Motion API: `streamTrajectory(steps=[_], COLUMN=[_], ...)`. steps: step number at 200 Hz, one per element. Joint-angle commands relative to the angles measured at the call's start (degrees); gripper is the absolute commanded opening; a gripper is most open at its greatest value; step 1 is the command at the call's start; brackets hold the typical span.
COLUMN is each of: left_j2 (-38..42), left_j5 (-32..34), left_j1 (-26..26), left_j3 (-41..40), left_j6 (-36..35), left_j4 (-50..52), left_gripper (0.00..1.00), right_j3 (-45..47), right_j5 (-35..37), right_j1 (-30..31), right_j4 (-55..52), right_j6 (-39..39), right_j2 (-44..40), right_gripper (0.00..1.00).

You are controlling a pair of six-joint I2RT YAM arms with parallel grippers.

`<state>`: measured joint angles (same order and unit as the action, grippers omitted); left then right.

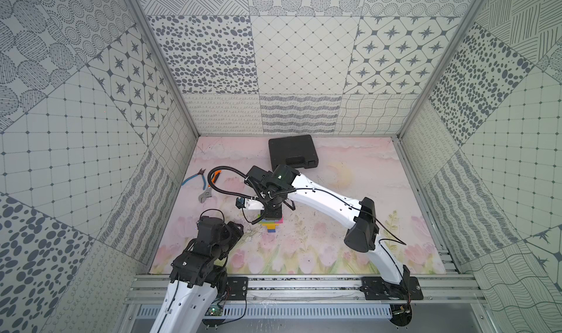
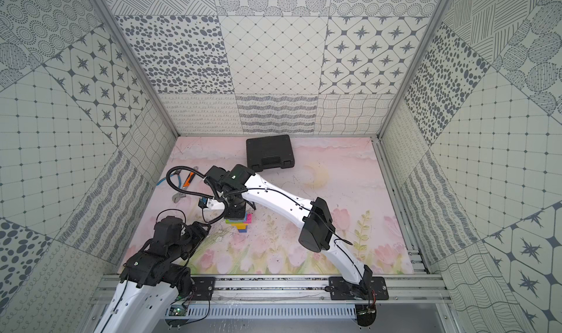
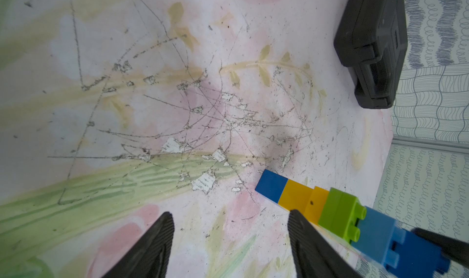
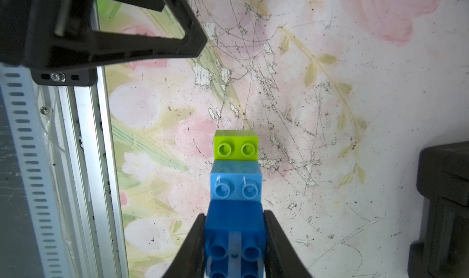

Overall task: Assemble a spoon with lego
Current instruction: Assemble the lego brick with the lego brick.

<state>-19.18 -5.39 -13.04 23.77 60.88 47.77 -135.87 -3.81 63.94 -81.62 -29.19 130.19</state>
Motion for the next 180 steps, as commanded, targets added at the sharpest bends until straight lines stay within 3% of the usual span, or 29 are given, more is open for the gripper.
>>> streamTrajectory(steps=[1, 92, 110, 140, 156, 180], left_j2=[0.2, 0.2, 0.3, 1.0, 1.8, 2.3], left_j5=[-0.5, -0.6, -0.6, -0.4, -0.1, 0.2], left_j1=[0.3, 0.2, 0.2, 0.2, 0.2, 0.2], left_j3=[0.7, 0.8, 0.8, 0.9, 1.0, 1.0], left_j6=[-1.6, -2.1, -2.2, -2.0, -1.8, -1.8], left_j4=[0.2, 0.0, 0.0, 0.2, 0.5, 0.6], left_gripper=[0.73, 0.73, 0.73, 0.74, 0.75, 0.76], right_j3=[1.6, -0.1, -1.6, -3.8, -3.9, -4.4], right_j5=[-1.9, -3.0, -3.1, -3.4, -3.0, -2.7], right_j1=[-0.2, -1.1, -1.1, -1.2, -1.1, -1.3], right_j4=[-4.3, -4.5, -3.9, -3.6, -3.2, -2.9], right_j6=[-0.3, 0.2, 0.4, 0.7, 1.1, 1.5], right_j2=[5.9, 7.5, 7.3, 6.5, 5.5, 4.0], right_gripper=[0.03, 0.0, 0.04, 0.26, 0.43, 0.58])
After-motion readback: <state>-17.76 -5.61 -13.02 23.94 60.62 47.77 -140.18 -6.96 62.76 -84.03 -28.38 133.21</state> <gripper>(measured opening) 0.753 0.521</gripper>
